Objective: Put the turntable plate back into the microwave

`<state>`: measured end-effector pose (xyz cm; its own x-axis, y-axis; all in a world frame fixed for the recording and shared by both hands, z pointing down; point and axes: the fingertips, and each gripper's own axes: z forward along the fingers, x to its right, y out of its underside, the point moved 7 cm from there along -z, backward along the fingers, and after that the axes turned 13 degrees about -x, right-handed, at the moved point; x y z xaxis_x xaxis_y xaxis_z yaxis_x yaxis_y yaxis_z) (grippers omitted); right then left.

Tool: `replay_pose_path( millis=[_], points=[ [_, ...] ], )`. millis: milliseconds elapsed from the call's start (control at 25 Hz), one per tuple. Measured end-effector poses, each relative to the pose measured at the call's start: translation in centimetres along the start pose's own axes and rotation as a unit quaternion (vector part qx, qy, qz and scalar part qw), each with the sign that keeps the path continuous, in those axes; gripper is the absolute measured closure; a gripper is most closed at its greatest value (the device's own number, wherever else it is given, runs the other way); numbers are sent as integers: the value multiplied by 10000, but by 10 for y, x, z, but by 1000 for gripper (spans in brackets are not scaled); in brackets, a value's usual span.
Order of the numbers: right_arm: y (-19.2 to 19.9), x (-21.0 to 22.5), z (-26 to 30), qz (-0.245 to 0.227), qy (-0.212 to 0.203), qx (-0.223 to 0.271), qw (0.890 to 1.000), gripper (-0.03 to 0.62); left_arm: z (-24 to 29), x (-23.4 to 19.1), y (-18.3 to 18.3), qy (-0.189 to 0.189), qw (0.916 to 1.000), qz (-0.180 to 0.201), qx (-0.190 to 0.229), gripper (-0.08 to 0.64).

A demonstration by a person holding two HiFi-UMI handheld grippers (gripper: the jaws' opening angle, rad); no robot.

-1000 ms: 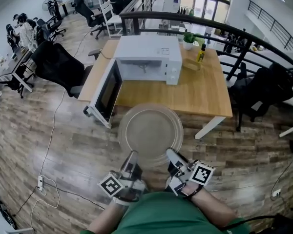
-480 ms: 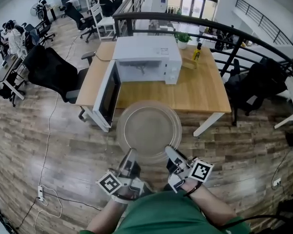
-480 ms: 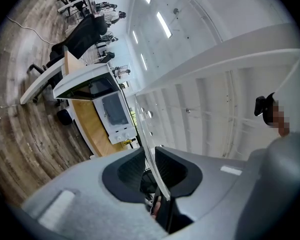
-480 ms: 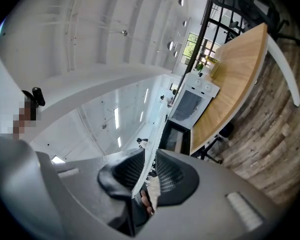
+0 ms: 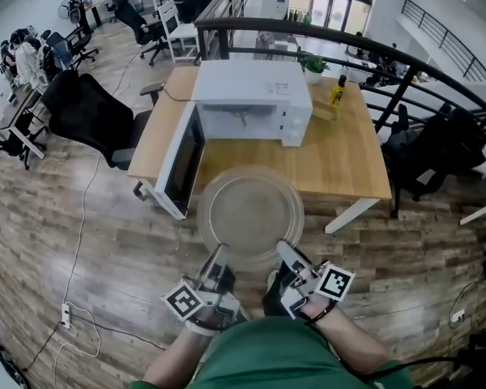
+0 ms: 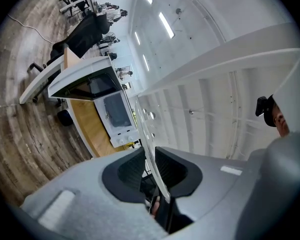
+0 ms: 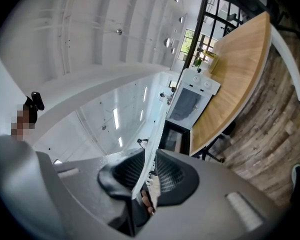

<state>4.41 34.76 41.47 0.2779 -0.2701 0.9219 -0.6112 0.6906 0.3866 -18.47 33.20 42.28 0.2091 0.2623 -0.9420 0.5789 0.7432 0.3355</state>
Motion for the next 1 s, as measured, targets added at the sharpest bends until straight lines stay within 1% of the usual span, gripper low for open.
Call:
replay_pose_path(
  millis=[80, 280, 400, 480, 600, 760, 1000],
  points=[
    [-14, 6, 6, -27, -50, -93, 9999, 523, 10, -4, -4, -64, 10000, -15, 72, 489],
    [-59, 29, 22, -83, -190, -311, 9993, 523, 50, -14, -17, -51, 9996, 59, 275, 488],
    [-85, 44, 31, -48, -263, -426, 9987, 523, 75, -20, -25, -78, 9992, 54, 396, 488],
    [-100, 55, 36, -26, -305, -500, 9983, 523, 91, -22, -30, -104, 9988, 116, 465, 488],
    [-123, 69, 44, 14, -423, -600, 9973, 525, 111, -27, -36, -212, 9982, 151, 538, 488],
    [-141, 79, 49, 98, -473, -762, 9959, 523, 127, -30, -36, -338, 9974, 58, 636, 486],
    [-158, 96, 56, 175, -410, -904, 9949, 523, 146, -39, -41, -373, 9968, 36, 707, 486]
  ],
)
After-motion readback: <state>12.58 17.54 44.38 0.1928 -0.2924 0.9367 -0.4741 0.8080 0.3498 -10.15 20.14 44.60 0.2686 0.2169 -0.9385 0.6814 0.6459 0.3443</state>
